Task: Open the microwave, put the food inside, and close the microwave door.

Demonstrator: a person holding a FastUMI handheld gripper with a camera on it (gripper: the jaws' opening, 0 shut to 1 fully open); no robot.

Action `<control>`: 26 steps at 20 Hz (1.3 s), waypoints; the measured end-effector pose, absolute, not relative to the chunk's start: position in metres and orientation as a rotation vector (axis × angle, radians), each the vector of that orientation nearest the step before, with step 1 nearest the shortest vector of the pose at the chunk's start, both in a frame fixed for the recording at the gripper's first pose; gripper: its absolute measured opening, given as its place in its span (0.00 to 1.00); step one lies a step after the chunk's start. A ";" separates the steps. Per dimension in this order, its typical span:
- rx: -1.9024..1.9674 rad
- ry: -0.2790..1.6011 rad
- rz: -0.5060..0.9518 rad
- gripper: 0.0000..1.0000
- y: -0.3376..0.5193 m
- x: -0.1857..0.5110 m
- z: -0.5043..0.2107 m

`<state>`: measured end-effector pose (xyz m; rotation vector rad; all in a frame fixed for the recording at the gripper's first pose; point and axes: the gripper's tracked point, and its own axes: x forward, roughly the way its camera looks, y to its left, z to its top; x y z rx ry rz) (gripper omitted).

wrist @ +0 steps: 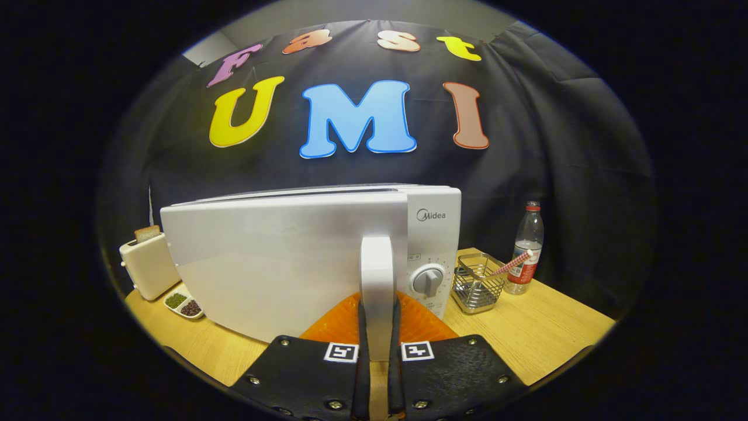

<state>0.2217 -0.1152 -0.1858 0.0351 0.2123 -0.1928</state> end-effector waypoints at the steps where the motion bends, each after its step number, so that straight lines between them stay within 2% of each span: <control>1: 0.025 0.201 -0.173 0.12 -0.107 0.208 -0.186; 6: 0.015 0.160 -0.052 0.12 -0.065 0.150 -0.185; 13: -0.044 0.117 0.021 0.12 0.009 0.087 -0.184; 22: -0.044 0.079 0.098 0.11 0.117 0.048 -0.185; 26: -0.070 0.063 0.054 0.11 0.151 0.044 -0.187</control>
